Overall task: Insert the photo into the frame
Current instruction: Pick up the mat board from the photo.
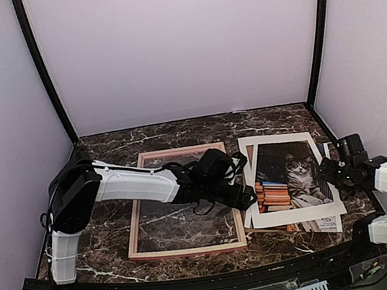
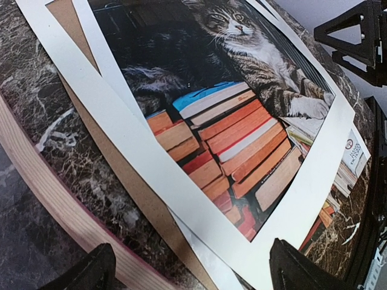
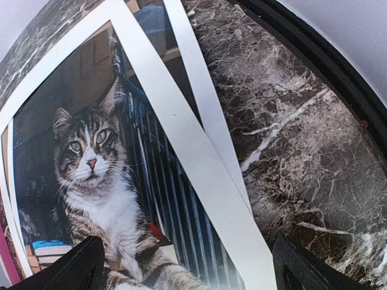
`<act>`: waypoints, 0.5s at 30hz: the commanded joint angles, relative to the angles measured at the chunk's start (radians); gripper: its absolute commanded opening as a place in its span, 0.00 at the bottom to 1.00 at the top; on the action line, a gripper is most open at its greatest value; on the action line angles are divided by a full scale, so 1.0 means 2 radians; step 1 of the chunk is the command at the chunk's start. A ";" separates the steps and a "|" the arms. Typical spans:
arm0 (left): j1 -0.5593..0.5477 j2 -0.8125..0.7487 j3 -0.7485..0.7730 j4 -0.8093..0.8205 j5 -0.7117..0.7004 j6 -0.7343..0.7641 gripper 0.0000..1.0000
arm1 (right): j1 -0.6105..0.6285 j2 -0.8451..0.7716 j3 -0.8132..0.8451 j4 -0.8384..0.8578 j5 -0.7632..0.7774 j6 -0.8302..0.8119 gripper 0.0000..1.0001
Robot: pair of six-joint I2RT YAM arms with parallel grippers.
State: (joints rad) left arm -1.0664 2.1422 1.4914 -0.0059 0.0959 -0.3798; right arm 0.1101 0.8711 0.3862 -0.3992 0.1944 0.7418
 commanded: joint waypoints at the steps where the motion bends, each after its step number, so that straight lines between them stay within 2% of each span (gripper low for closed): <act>1: -0.004 0.018 0.028 0.012 -0.001 -0.006 0.91 | -0.008 0.028 0.001 0.021 0.035 0.008 0.99; 8: -0.004 0.045 0.052 -0.010 -0.012 -0.003 0.90 | -0.017 0.067 -0.001 0.038 0.018 -0.002 0.99; 15: -0.004 0.059 0.071 -0.049 -0.041 -0.008 0.90 | -0.017 0.079 -0.003 0.045 -0.030 -0.012 0.92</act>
State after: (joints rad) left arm -1.0710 2.2425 1.6047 -0.0116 0.0620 -0.3824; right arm 0.0807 1.0161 0.3859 -0.3470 0.1959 0.7315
